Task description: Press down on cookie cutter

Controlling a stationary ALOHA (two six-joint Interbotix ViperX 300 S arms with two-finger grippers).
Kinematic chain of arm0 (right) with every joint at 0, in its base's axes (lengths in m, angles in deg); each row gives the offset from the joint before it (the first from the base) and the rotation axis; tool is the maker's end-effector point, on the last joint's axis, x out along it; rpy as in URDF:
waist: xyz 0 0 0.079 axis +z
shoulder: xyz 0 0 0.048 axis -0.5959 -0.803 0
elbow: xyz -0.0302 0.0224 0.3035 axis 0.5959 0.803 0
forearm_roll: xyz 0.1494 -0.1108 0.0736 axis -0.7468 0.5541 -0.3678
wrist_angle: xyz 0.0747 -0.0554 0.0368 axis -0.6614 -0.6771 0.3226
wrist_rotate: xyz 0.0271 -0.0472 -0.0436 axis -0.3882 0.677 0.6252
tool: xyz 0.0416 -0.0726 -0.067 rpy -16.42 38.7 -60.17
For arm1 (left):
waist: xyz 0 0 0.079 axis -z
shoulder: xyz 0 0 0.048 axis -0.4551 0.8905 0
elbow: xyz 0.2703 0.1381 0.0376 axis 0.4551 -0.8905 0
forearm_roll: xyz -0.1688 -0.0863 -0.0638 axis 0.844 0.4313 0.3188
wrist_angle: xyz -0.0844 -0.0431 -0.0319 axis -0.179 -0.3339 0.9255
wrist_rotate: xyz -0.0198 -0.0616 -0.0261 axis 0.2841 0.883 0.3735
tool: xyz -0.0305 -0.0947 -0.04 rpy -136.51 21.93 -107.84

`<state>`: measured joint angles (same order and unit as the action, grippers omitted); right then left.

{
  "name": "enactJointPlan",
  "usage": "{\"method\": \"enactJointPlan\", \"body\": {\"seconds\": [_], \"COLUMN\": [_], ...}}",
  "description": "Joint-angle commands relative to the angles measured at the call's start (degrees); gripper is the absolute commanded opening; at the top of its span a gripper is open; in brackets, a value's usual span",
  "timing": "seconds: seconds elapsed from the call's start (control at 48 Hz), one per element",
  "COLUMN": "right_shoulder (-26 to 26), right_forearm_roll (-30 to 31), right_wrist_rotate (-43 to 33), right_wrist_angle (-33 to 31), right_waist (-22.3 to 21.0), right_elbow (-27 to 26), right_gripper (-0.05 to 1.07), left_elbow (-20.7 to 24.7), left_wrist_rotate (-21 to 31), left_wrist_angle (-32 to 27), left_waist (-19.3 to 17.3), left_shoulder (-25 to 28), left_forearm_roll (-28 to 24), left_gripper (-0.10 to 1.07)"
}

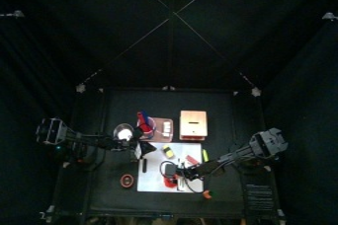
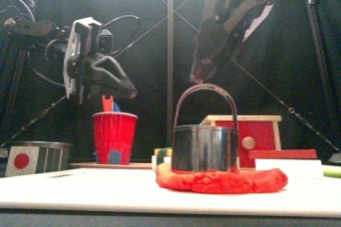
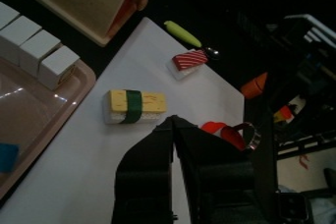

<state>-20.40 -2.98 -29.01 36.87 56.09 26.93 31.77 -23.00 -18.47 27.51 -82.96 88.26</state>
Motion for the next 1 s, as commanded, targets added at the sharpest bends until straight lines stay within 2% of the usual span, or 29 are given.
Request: {"method": "enactJointPlan", "body": {"seconds": [0.0,0.146,0.375,0.771,0.979], "right_shoulder": [5.1,10.5,18.3,26.1,29.4], "right_forearm_roll": [0.4,0.4,-2.0,-8.3,-9.5], "right_wrist_rotate": [0.0,-0.4,-0.3,0.0,0.7], "right_wrist_angle": [0.9,4.7,16.2,35.8,42.3], "right_waist": [-0.2,-0.5,-4.2,-7.3,-9.8], "right_elbow": [1.4,7.1,15.2,28.5,32.6], "right_gripper": [0.82,0.82,0.82,0.82,0.82], "left_elbow": [0.4,0.7,0.9,0.9,0.9], "left_wrist_rotate": [-0.2,-0.3,-0.2,-0.3,-0.3], "left_wrist_angle": [0.4,0.6,2.1,7.9,9.3], "left_waist": [-0.2,-0.1,0.4,0.4,0.9], "left_shoulder": [-0.6,-0.7,-1.7,-1.8,-1.3], "left_forearm_roll": [-0.1,-1.4,-3.9,-9.6,-11.0], "left_gripper": [0.42,0.42,0.42,0.42,0.42]}}
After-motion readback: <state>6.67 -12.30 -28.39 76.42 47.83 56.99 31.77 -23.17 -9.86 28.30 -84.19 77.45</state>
